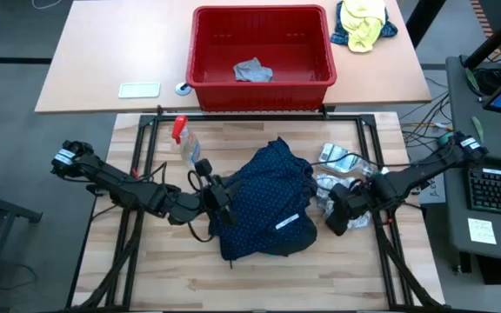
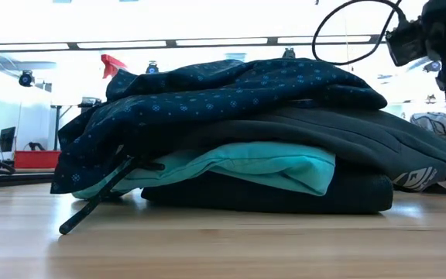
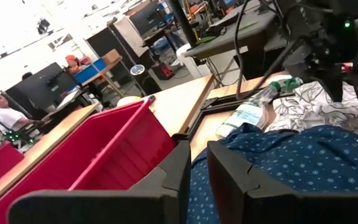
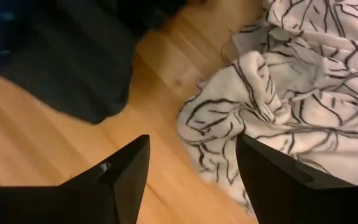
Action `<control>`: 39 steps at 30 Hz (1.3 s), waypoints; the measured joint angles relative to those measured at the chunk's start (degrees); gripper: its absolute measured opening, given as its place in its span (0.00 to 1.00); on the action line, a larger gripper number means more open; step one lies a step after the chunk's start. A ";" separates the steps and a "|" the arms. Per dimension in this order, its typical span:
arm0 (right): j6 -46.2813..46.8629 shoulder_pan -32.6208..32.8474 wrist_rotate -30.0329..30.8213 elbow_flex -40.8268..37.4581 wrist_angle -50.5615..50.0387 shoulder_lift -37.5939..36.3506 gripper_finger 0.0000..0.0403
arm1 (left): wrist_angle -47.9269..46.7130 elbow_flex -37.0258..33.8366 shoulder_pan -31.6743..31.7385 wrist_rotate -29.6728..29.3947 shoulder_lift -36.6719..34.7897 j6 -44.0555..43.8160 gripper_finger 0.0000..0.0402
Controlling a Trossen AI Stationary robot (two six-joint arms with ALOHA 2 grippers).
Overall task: Fold Laundry from Bin
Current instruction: Fold the white floral shirt
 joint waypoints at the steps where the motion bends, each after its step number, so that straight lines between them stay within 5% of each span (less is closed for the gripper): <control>1: 0.61 0.36 0.75 -0.42 0.27 0.77 0.57 | -0.02 0.00 0.07 0.00 0.00 0.25 0.09; 8: -0.11 0.75 5.70 -3.30 2.47 9.17 0.51 | 0.18 0.86 0.11 -4.54 -0.02 8.56 0.09; 14: -9.20 1.64 5.60 -2.35 2.17 15.20 0.12 | 0.42 6.00 -0.15 -24.28 0.64 15.49 0.09; 17: -12.67 2.27 2.15 0.59 -1.72 14.60 0.05 | -1.74 8.15 -0.93 -31.74 1.36 25.39 0.09; 21: -13.04 4.39 0.62 8.51 -13.83 11.29 0.03 | -3.80 10.19 -1.99 -29.44 1.73 27.38 0.09; 24: -11.80 6.96 2.92 16.55 -20.92 8.63 0.03 | -4.97 10.64 -2.57 -21.58 1.25 20.51 0.09; 26: -11.84 9.70 7.21 21.76 -21.62 6.79 0.03 | -9.07 10.59 -3.31 -9.82 0.65 15.12 0.09; 31: -22.29 19.27 14.73 29.46 -13.71 3.39 0.02 | -16.99 10.99 -2.37 45.11 -1.09 0.32 0.09; 33: -29.79 22.18 16.05 30.64 -7.33 2.58 0.02 | -15.12 10.65 -2.01 61.33 -0.70 -2.12 0.09; 35: -38.29 23.76 16.74 31.56 -0.51 2.26 0.02 | -12.77 10.62 -2.07 65.31 0.11 -4.53 0.09; 39: -56.53 23.98 17.05 33.19 11.97 2.58 0.02 | -11.71 11.28 -2.56 53.12 1.18 -7.40 0.09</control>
